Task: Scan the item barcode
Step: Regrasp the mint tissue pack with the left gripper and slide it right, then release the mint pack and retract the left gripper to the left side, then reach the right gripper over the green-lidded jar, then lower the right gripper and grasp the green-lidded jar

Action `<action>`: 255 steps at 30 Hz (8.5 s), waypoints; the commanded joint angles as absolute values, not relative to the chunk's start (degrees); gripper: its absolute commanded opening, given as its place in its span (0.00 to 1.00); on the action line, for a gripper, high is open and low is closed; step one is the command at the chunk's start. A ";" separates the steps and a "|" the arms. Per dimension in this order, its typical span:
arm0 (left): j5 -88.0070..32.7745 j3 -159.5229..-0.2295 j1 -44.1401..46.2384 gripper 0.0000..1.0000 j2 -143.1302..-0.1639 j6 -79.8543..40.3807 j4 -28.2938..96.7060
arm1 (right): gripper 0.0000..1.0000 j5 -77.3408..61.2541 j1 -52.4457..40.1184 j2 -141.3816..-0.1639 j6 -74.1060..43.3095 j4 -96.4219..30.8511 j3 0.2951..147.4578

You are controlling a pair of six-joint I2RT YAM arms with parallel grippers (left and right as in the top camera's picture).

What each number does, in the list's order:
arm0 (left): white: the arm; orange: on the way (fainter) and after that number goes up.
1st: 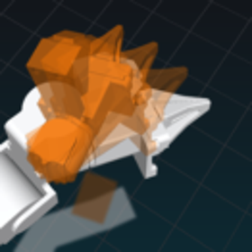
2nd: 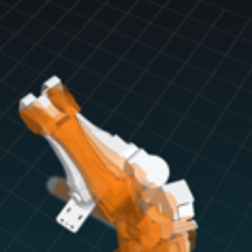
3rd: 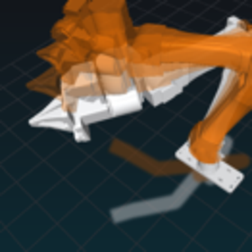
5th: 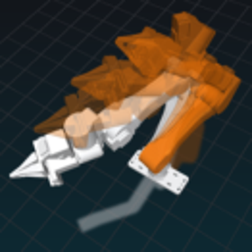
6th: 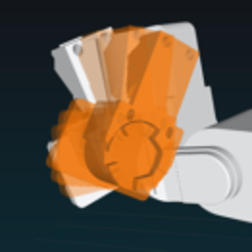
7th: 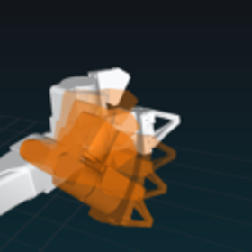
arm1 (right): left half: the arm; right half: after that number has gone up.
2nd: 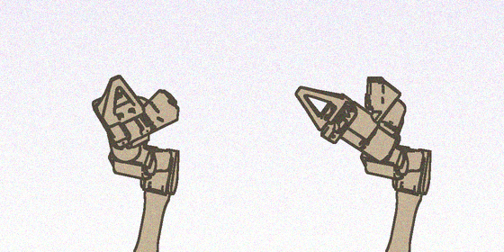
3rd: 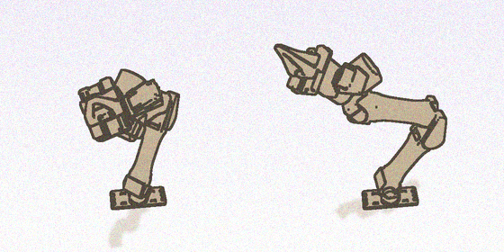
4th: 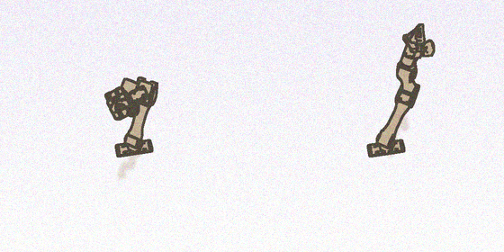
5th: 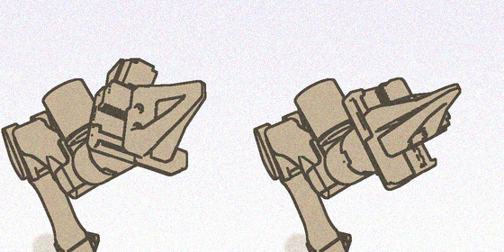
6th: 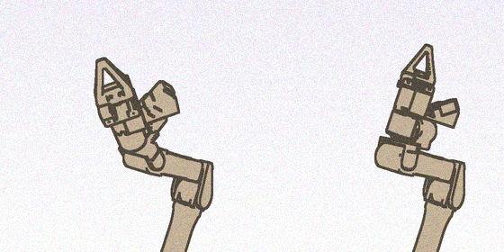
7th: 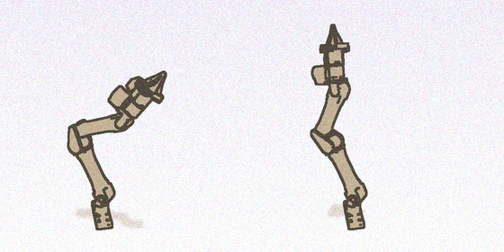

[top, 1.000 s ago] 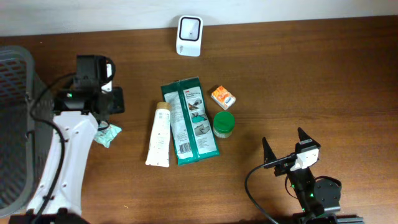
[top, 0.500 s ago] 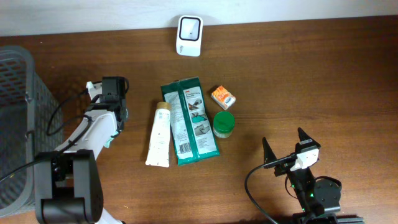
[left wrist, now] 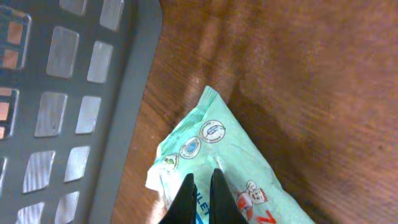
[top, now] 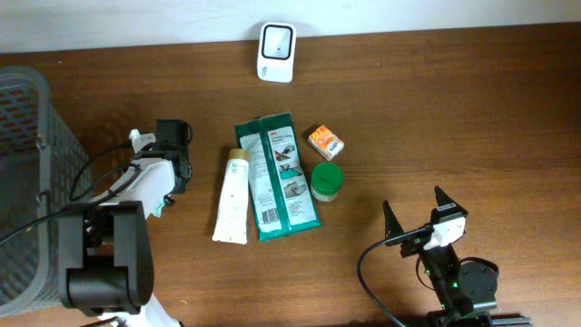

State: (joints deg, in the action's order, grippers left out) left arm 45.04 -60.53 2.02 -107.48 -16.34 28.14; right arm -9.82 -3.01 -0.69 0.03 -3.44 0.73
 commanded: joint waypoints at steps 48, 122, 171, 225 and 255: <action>0.27 -80.95 13.98 0.19 -96.09 0.93 44.18 | 0.98 -10.31 -2.59 -0.36 -0.01 -3.64 0.32; -7.90 -79.75 -17.63 0.99 -81.43 18.87 49.91 | 0.98 -10.31 -2.59 -0.36 -0.01 -3.66 0.32; -8.14 -79.75 -18.81 1.00 -89.25 5.19 47.18 | 0.98 -23.64 -10.87 -91.90 -10.44 -54.06 87.39; -8.14 -79.75 -18.81 0.99 -89.25 5.19 47.16 | 0.98 -10.79 -24.71 -110.00 48.38 -66.19 87.99; -8.14 -79.75 -18.81 0.99 -89.25 5.19 47.18 | 0.79 1.37 -31.86 -110.00 -42.70 -65.58 85.43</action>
State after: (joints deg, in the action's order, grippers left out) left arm -7.53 -79.70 -18.68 -89.38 5.93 47.27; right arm 0.23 -31.70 -109.95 -42.09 -65.82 87.11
